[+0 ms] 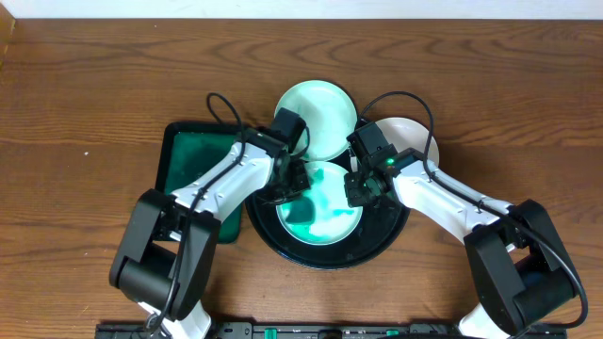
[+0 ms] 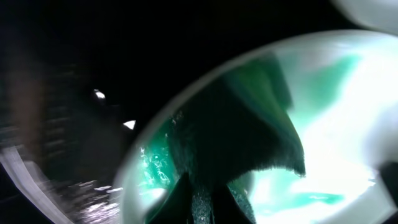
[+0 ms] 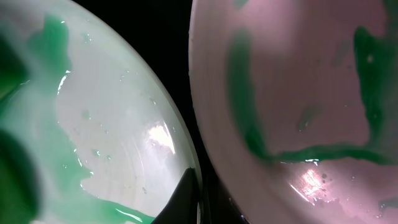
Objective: Clean dirty plates on tray and stack at the side
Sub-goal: 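Scrub the lower light green plate with the sponge in the left gripper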
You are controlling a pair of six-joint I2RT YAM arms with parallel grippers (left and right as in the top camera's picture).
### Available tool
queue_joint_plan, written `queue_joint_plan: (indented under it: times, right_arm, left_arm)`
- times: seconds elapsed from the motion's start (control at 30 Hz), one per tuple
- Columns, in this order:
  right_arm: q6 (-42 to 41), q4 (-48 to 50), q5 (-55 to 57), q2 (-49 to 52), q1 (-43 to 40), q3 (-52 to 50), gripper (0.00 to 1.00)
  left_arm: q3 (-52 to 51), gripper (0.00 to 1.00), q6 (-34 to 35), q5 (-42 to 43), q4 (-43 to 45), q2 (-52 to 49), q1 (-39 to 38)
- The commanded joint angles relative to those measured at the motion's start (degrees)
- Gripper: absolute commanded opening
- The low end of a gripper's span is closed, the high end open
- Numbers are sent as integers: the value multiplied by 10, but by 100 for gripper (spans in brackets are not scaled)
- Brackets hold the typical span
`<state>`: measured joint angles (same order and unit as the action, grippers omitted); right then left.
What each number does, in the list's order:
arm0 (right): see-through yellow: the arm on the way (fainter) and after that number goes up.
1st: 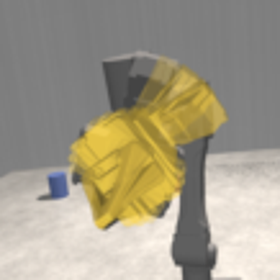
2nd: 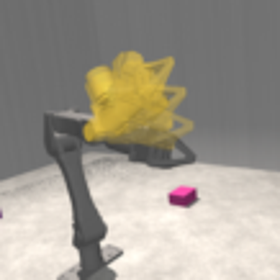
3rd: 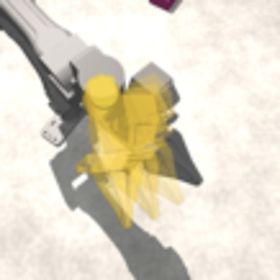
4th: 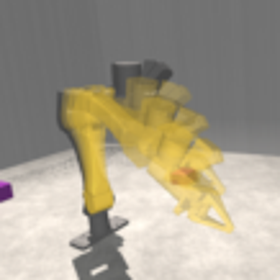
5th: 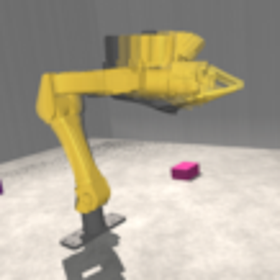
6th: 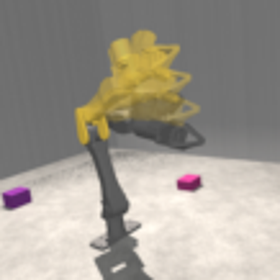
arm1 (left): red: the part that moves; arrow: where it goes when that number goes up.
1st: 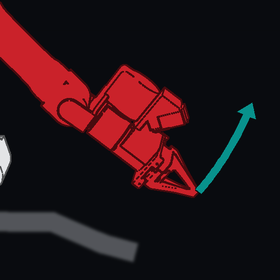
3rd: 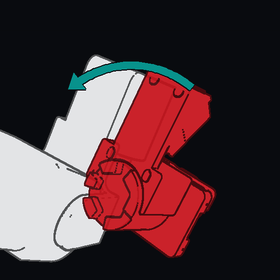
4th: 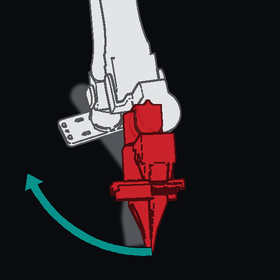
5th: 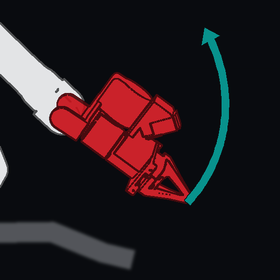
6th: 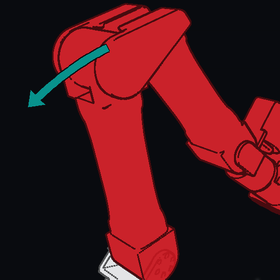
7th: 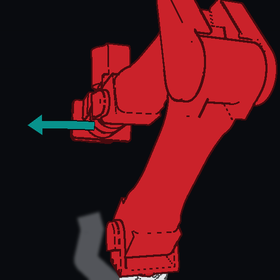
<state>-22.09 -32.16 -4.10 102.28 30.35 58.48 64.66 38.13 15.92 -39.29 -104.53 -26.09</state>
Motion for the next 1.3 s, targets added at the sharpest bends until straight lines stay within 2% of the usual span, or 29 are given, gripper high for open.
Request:
queue_joint_plan:
  times: [0.0,0.1,0.3,0.37,0.47,0.67,0.87,0.93,1.1,1.27]
  right_arm:
    - [5,-6,25,7,-10,-1,1]
    - [5,-6,25,7,-10,-1,1]
    - [5,-6,25,7,-10,-1,1]
    - [5,-6,25,7,-10,-1,1]
    - [5,-8,25,7,-10,-1,1]
    - [5,-9,25,7,-10,-1,1]
    - [5,-10,25,7,-10,-1,1]
    - [5,-10,25,7,-10,-1,1]
    - [5,-10,25,7,-10,-1,1]
    - [5,-10,25,7,-10,-1,1]
  left_arm:
    - [-9,7,-18,-193,-40,-12,21]
    - [-9,7,-34,-180,-33,-12,20]
    - [-9,8,-62,83,73,-21,16]
    - [-9,7,-61,139,106,-31,9]
    - [-9,7,-54,197,129,-48,-8]
    - [-9,7,-50,259,128,-56,-33]
    - [-9,7,-51,260,77,-56,-35]
    - [-9,7,-53,236,45,-56,-34]
    - [-9,7,-53,117,-33,-54,-19]
    - [-9,7,-50,-27,-76,-35,20]
